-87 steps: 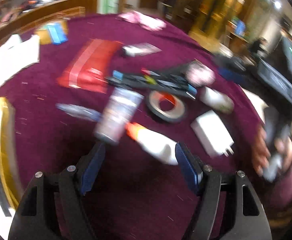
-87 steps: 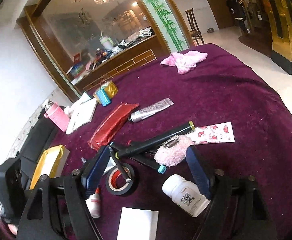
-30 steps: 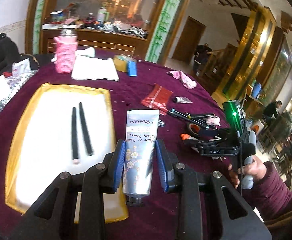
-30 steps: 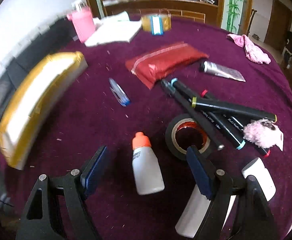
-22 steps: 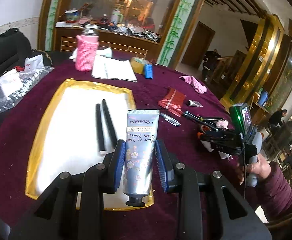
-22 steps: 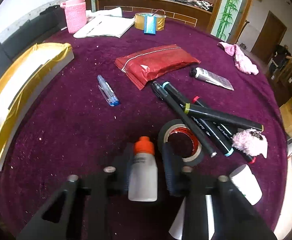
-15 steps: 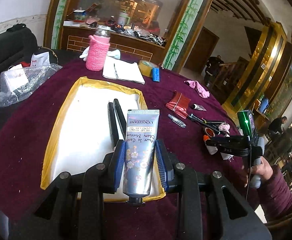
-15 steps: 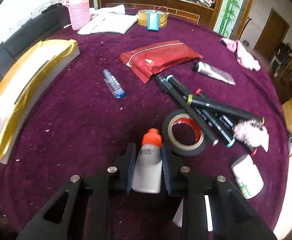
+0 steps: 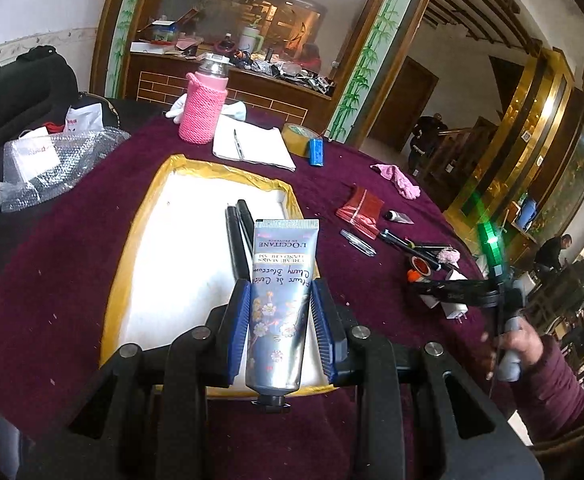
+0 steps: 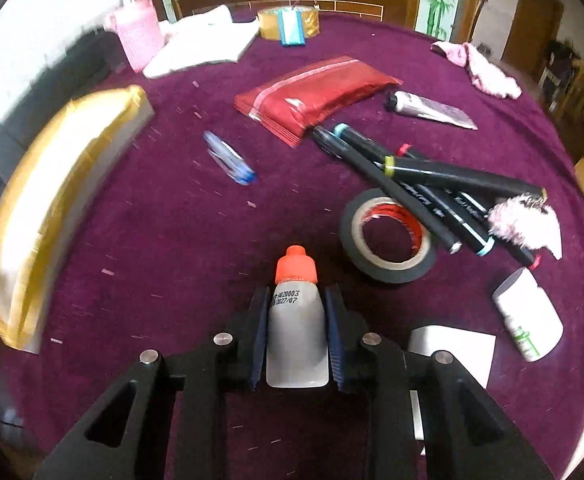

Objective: Organize objects
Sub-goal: 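Set the tube in the tray with the left tool while the right tool sets the bottle beside it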

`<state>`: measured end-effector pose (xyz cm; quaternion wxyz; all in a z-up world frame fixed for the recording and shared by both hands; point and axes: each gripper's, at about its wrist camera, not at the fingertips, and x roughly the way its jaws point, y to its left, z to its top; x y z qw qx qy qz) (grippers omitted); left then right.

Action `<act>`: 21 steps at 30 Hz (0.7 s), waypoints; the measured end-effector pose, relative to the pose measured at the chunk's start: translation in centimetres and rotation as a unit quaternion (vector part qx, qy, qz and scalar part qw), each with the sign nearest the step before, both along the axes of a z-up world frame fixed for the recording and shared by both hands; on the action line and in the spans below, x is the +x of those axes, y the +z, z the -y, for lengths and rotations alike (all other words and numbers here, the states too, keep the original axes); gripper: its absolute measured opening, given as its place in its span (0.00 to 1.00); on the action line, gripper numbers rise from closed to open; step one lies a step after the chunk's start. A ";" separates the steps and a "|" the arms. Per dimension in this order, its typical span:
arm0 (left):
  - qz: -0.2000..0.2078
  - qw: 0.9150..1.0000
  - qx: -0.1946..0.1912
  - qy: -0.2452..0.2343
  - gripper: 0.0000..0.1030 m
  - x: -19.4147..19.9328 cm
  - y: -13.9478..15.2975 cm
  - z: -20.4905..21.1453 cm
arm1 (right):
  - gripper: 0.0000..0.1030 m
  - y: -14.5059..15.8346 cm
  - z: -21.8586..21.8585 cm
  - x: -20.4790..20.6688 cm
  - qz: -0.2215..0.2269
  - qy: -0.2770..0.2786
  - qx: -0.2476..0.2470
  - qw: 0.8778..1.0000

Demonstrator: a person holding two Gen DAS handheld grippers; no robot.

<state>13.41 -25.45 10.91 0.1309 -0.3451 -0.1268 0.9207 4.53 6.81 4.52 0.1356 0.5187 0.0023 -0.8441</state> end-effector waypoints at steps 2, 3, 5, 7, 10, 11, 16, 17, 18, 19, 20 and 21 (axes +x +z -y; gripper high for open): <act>-0.002 1.000 -0.012 0.001 0.27 -0.5 0.6 0.0 | 0.23 2.2 0.9 0.2 -0.010 0.015 -0.044 0.999; -0.002 1.000 -0.019 0.002 0.27 -1.0 0.9 0.1 | 0.23 3.3 1.6 0.2 -0.014 0.024 -0.061 0.998; -0.002 0.999 -0.032 0.004 0.27 -2.2 1.6 0.4 | 0.23 5.4 3.7 0.0 -0.015 0.049 -0.099 0.994; 0.004 0.999 -0.043 0.005 0.27 -4.3 2.0 0.6 | 0.23 6.7 6.1 -0.8 -0.004 0.067 -0.132 0.989; 0.032 0.999 -0.043 0.008 0.27 -7.8 1.4 1.2 | 0.24 7.4 10.5 -3.1 0.022 0.082 -0.164 0.983; 0.039 0.998 -0.048 0.011 0.27 -8.6 1.1 1.3 | 0.24 7.2 12.3 -3.9 0.030 0.084 -0.164 0.982; 0.104 0.993 -0.053 0.030 0.27 -14.3 -2.6 1.7 | 0.24 4.2 18.5 -7.8 0.070 0.075 -0.138 0.985; 0.113 0.992 -0.049 0.031 0.27 -14.9 -3.3 1.7 | 0.24 3.5 19.5 -8.5 0.070 0.069 -0.121 0.988; 0.123 0.991 -0.046 0.033 0.27 -15.5 -4.2 1.8 | 0.24 3.0 20.0 -9.0 0.072 0.064 -0.112 0.989; 0.135 0.989 -0.045 0.037 0.27 -16.2 -5.3 1.8 | 0.24 2.3 20.7 -9.6 0.076 0.059 -0.103 0.990; 0.143 0.988 -0.046 0.038 0.27 -16.6 -6.0 1.8 | 0.23 2.0 21.0 -9.9 0.078 0.056 -0.098 0.991; 0.152 0.986 -0.047 0.041 0.27 -17.1 -6.7 1.8 | 0.23 1.5 21.0 -10.4 0.081 0.065 -0.095 0.990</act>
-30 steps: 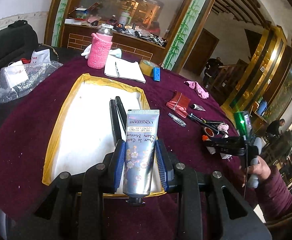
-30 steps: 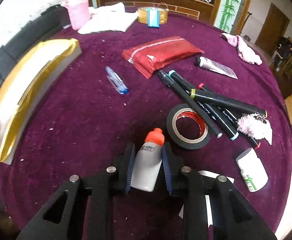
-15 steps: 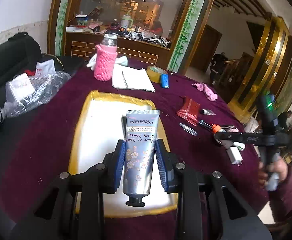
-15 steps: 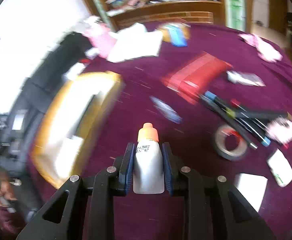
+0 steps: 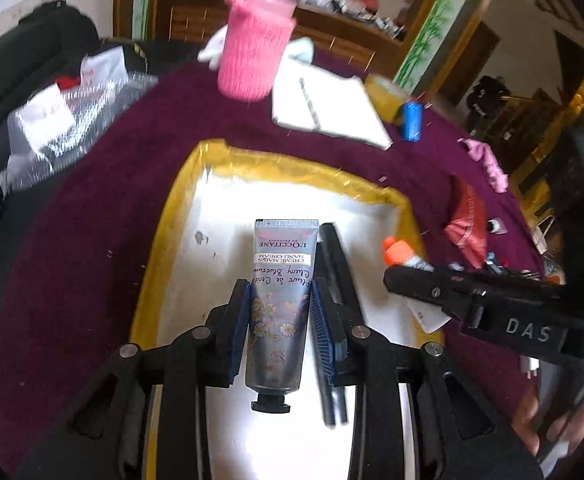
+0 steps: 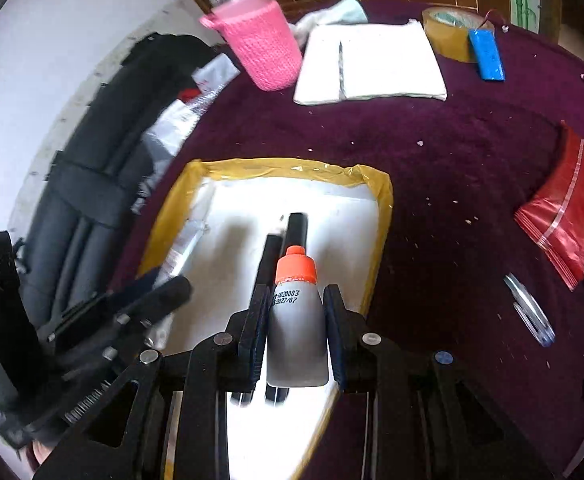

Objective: Organize objects
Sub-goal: 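Set the tube in the tray with the left tool while the right tool sets the bottle beside it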

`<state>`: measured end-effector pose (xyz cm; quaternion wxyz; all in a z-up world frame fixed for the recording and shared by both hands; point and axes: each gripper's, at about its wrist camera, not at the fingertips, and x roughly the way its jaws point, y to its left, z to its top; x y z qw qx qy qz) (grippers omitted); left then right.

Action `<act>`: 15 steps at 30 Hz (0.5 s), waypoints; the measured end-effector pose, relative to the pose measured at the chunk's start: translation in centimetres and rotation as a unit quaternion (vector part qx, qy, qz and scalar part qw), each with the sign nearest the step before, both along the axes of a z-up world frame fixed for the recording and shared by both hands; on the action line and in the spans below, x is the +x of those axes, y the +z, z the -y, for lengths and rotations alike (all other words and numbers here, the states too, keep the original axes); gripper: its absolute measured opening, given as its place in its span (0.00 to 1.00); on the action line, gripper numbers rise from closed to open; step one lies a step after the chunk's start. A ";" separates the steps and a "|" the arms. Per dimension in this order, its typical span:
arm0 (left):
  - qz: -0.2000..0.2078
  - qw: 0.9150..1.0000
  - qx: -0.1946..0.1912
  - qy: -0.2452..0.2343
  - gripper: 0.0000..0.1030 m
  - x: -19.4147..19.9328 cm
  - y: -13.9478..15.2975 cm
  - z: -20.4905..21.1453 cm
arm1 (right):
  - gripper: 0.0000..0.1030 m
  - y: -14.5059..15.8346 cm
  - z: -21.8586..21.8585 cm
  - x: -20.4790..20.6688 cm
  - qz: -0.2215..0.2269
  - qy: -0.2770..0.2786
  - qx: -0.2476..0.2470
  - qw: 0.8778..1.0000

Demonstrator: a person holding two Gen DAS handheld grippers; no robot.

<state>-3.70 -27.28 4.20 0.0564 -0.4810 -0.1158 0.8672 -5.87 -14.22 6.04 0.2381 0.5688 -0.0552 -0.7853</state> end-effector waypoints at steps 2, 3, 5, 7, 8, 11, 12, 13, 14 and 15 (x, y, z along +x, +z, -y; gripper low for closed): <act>0.017 1.000 -0.001 0.006 0.27 -0.8 -1.2 0.1 | 0.23 -0.5 0.6 -0.7 -0.004 -0.005 0.018 1.000; 0.024 1.000 0.002 0.010 0.27 -1.1 -1.7 0.1 | 0.23 -0.7 0.8 -1.0 -0.007 -0.006 0.025 1.000; 0.033 0.999 0.007 0.014 0.27 -1.4 -2.4 0.3 | 0.23 -1.0 1.2 -1.4 -0.007 -0.008 0.033 0.999; 0.033 0.999 0.013 0.016 0.28 -1.4 -2.6 0.3 | 0.23 -1.3 1.6 -1.6 -0.009 -0.006 0.044 0.999; 0.033 0.999 0.015 0.017 0.28 -1.5 -2.6 0.4 | 0.23 -1.3 1.8 -1.7 -0.013 -0.006 0.047 0.999; 0.034 0.999 0.023 0.020 0.28 -1.4 -2.4 0.6 | 0.23 -1.3 2.2 -1.8 -0.025 -0.011 0.060 0.998; 0.038 0.999 0.027 0.019 0.28 -1.2 -2.5 0.6 | 0.23 -1.3 2.1 -1.8 -0.026 -0.014 0.059 0.998; 0.042 0.998 0.033 0.020 0.28 -1.3 -2.5 0.8 | 0.24 -1.3 2.0 -1.9 -0.025 -0.015 0.058 0.998; 0.045 0.998 0.043 0.022 0.28 -1.3 -2.6 1.0 | 0.24 -1.3 1.9 -1.9 -0.025 -0.014 0.058 0.998; 0.047 0.997 0.057 0.026 0.28 -1.3 -2.6 1.1 | 0.25 -1.3 1.8 -2.0 -0.027 -0.013 0.059 0.998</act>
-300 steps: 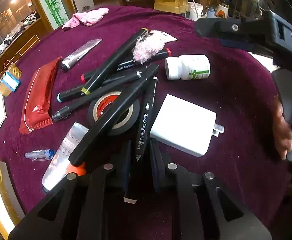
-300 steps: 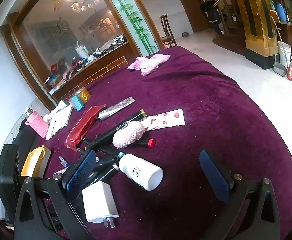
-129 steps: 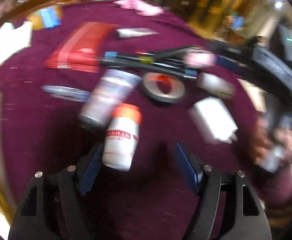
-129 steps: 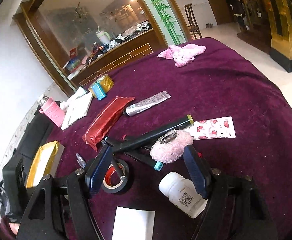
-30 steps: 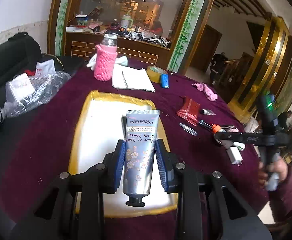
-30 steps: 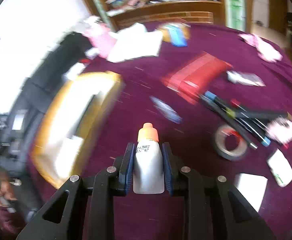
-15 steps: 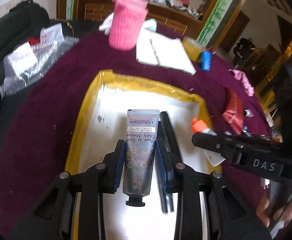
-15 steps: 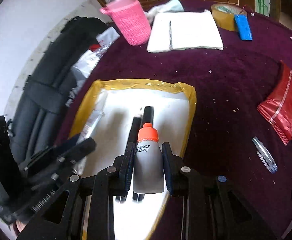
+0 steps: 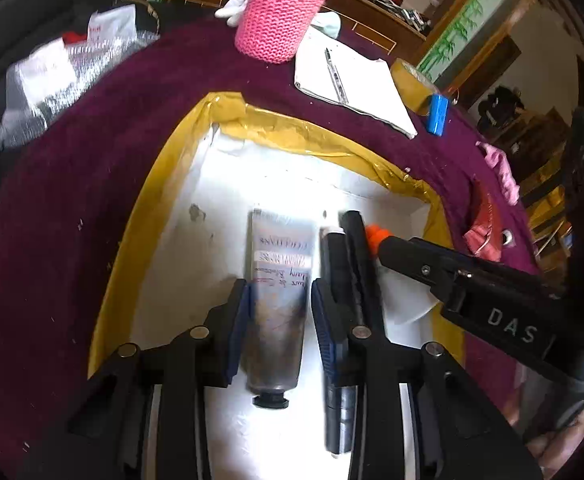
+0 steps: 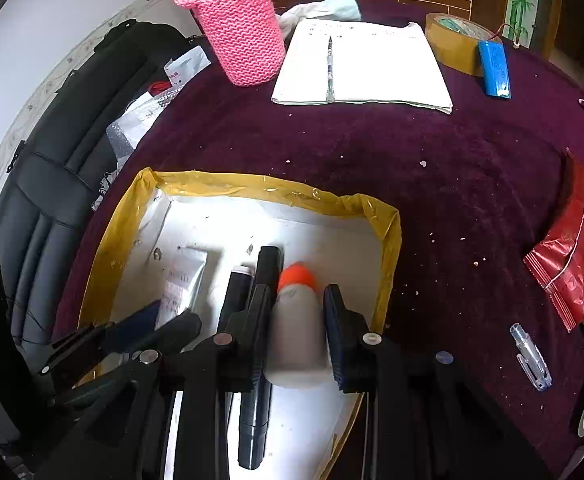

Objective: Organize objects
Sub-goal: 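Set the tube in the tray with the left tool while the right tool sets the bottle beside it, then move the left tool back to the table and grasp the black tape roll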

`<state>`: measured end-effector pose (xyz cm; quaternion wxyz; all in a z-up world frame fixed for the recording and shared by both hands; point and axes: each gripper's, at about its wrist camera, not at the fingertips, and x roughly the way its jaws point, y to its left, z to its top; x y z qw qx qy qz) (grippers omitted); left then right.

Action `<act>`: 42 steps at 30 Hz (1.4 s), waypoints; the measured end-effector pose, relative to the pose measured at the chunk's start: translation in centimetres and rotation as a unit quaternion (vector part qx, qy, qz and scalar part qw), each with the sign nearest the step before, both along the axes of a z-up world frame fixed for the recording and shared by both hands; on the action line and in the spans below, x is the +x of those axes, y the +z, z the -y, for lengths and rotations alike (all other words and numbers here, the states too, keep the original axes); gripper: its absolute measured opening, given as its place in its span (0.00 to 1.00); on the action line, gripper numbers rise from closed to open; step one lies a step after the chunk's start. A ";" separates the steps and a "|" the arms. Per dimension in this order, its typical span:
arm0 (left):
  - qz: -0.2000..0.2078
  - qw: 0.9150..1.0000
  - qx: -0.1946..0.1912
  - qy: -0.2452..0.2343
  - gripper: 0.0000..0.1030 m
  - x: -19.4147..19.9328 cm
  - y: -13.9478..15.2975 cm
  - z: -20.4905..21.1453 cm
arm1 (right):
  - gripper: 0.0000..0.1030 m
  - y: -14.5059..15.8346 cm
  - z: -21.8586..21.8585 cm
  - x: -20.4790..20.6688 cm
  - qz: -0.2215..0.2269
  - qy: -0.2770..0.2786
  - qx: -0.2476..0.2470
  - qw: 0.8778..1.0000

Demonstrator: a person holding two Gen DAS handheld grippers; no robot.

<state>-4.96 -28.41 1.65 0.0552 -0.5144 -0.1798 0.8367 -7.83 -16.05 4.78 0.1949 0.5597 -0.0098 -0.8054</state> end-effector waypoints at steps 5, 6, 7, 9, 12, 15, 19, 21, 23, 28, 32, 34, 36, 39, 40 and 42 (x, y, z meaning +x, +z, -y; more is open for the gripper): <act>-0.010 1.000 0.019 0.018 0.34 0.9 1.3 0.6 | 0.37 1.2 -1.4 0.7 -0.015 -0.012 -0.045 0.999; -0.013 0.999 0.020 0.022 0.40 1.2 1.7 0.7 | 0.42 1.7 -1.7 1.0 -0.023 -0.015 -0.047 0.999; -0.017 0.999 0.021 0.024 0.43 1.6 2.1 0.8 | 0.48 2.4 -2.3 1.5 -0.035 -0.014 -0.055 0.998; -0.025 0.999 0.022 0.024 0.49 2.3 2.8 0.8 | 0.53 3.7 -3.1 2.5 -0.058 -0.012 -0.058 0.997; -0.027 0.999 0.014 0.021 0.49 3.3 3.2 0.5 | 0.60 5.5 -5.2 4.6 -0.095 -0.009 -0.055 0.994; -0.026 1.000 -0.005 0.001 0.49 5.0 3.4 -0.7 | 0.61 6.3 -7.9 6.7 -0.120 -0.004 -0.047 0.992; -0.030 0.994 -0.083 -0.058 0.49 7.2 3.3 -4.4 | 0.62 6.0 -11.9 9.0 -0.137 -0.009 -0.021 0.990; -0.037 0.994 -0.074 -0.071 0.49 8.2 4.0 -5.4 | 0.62 6.0 -14.4 10.2 -0.138 -0.012 -0.021 0.990; -0.061 0.992 -0.073 -0.081 0.49 9.0 5.7 -6.4 | 0.62 6.2 -17.7 11.5 -0.148 -0.031 -0.024 0.988; -0.082 0.987 -0.047 -0.133 0.62 9.7 8.7 -10.7 | 0.71 6.9 -26.3 13.1 -0.178 -0.112 -0.014 0.978; -0.056 0.978 -0.046 -0.195 0.67 9.6 8.1 -15.9 | 0.71 6.5 -31.7 13.3 -0.180 -0.163 -0.009 0.970; -0.037 0.973 -0.048 -0.223 0.66 9.5 7.2 -18.7 | 0.71 6.1 -33.4 13.4 -0.180 -0.177 -0.014 0.968; -0.027 0.969 -0.056 -0.239 0.66 9.3 6.4 -21.1 | 0.71 5.6 -34.8 13.4 -0.181 -0.186 -0.019 0.966; -0.034 0.961 -0.070 -0.264 0.66 9.2 5.6 -24.4 | 0.71 4.8 -36.6 13.1 -0.194 -0.201 -0.026 0.960; -0.041 0.958 -0.081 -0.272 0.66 9.0 5.4 -25.9 | 0.71 4.6 -37.3 12.9 -0.203 -0.209 -0.025 0.956; -0.051 0.955 -0.096 -0.275 0.66 9.0 5.1 -27.6 | 0.71 4.2 -38.2 12.9 -0.215 -0.220 -0.023 0.951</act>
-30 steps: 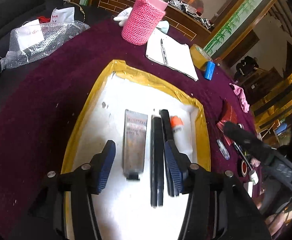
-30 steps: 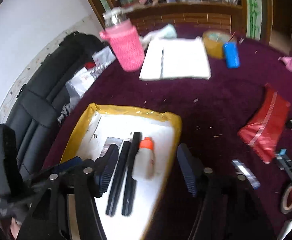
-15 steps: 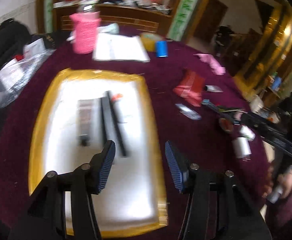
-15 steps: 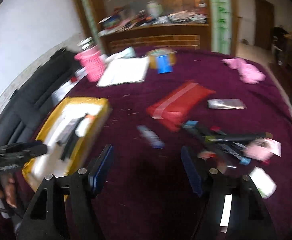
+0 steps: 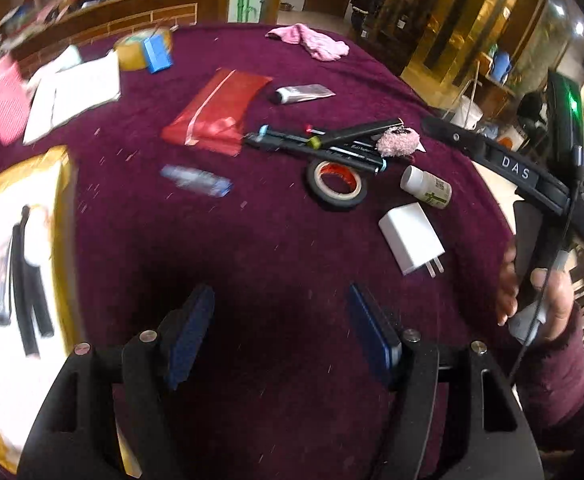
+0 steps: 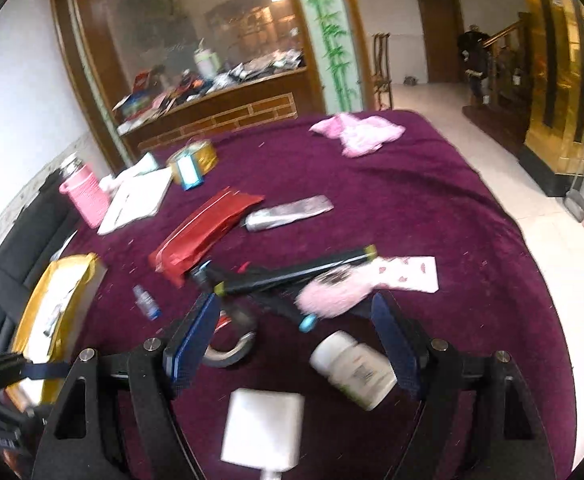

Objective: Organize objects
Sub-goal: 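Move the left tool back to the table and grasp the black tape roll, then carry the tape roll to the tray with the left tool while the right tool grasps a black marker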

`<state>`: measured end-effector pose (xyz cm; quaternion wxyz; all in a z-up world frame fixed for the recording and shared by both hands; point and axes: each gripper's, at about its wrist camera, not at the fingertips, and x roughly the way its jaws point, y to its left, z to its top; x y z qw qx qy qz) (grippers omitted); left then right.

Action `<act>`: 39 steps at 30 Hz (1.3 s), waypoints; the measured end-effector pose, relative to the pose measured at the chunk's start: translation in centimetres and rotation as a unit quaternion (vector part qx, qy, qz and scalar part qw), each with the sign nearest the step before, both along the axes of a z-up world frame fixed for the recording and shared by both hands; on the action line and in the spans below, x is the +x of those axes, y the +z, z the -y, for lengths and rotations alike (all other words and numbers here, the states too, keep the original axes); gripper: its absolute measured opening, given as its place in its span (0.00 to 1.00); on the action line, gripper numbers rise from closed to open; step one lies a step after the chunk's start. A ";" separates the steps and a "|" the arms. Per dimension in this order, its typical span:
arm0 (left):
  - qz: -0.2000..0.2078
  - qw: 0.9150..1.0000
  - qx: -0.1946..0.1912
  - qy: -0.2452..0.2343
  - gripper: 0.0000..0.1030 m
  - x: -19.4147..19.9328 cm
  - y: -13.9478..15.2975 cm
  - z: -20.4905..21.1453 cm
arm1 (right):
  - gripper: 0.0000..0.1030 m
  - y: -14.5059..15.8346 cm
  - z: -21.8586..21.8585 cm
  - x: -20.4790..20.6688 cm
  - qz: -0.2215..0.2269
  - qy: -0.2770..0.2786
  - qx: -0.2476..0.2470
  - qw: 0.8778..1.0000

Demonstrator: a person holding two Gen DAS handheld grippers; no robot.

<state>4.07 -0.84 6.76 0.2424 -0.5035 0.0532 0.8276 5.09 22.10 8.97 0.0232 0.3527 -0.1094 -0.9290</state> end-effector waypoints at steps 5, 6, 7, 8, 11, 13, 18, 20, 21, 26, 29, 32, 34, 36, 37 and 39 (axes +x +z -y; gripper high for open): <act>-0.023 1.000 -0.001 -0.001 0.66 -2.2 -0.9 -4.0 | 0.71 -1.5 -2.5 0.2 -0.021 -0.023 -0.037 0.999; -0.028 1.000 -0.002 -0.001 0.66 -2.9 -1.2 -4.8 | 0.71 -1.8 -2.9 0.0 -0.010 -0.027 -0.044 0.999; -0.032 0.999 -0.005 -0.001 0.66 -3.4 -1.5 -5.2 | 0.71 -1.9 -3.2 -0.1 -0.005 -0.026 -0.055 0.998; -0.038 0.999 -0.010 -0.001 0.66 -4.0 -1.8 -6.0 | 0.71 -1.8 -3.6 0.0 -0.009 -0.023 -0.072 0.997; -0.035 0.999 -0.009 -0.004 0.66 -5.5 -2.9 -7.4 | 0.74 -1.3 -4.1 0.4 -0.020 -0.020 -0.092 0.995; -0.032 0.999 -0.009 -0.004 0.66 -6.4 -3.5 -8.1 | 0.75 -1.2 -4.1 0.6 -0.022 -0.017 -0.101 0.995; -0.037 0.999 -0.010 -0.029 0.56 -7.0 -4.0 -9.1 | 0.75 -1.4 -4.1 0.5 -0.017 -0.011 -0.121 0.992; -0.045 0.998 -0.026 -0.036 0.29 -7.1 -4.1 -9.7 | 0.75 -1.4 -4.0 0.5 -0.017 -0.009 -0.124 0.992; -0.045 0.998 -0.037 -0.039 0.22 -7.1 -4.2 -10.0 | 0.75 -1.4 -4.0 0.5 -0.017 -0.009 -0.124 0.992; -0.059 0.996 -0.064 -0.029 0.12 -6.6 -4.8 -10.0 | 0.75 -1.7 -3.9 0.4 -0.010 -0.016 -0.120 0.993; -0.055 0.996 -0.058 -0.029 0.11 -5.8 -4.4 -8.9 | 0.75 -2.0 -3.8 0.2 -0.002 -0.016 -0.114 0.993; -0.052 0.997 -0.048 -0.033 0.12 -4.1 -3.7 -7.0 | 0.75 -2.3 -3.6 0.1 0.003 -0.016 -0.109 0.994; -0.059 0.996 -0.057 -0.032 0.12 -2.6 -3.2 -5.4 | 0.75 -2.4 -3.6 0.1 0.004 -0.017 -0.107 0.994; -0.055 0.996 -0.059 -0.031 0.12 -1.8 -3.2 -4.5 | 0.75 -2.6 -3.5 0.0 0.007 -0.016 -0.107 0.994; -0.050 0.996 -0.060 -0.030 0.12 -1.5 -3.4 -4.2 | 0.75 -2.6 -3.5 -0.1 0.009 -0.016 -0.106 0.994; -0.043 0.996 -0.071 -0.032 0.12 -1.4 -4.2 -4.4 | 0.75 -2.8 -3.3 -0.1 0.011 -0.015 -0.102 0.995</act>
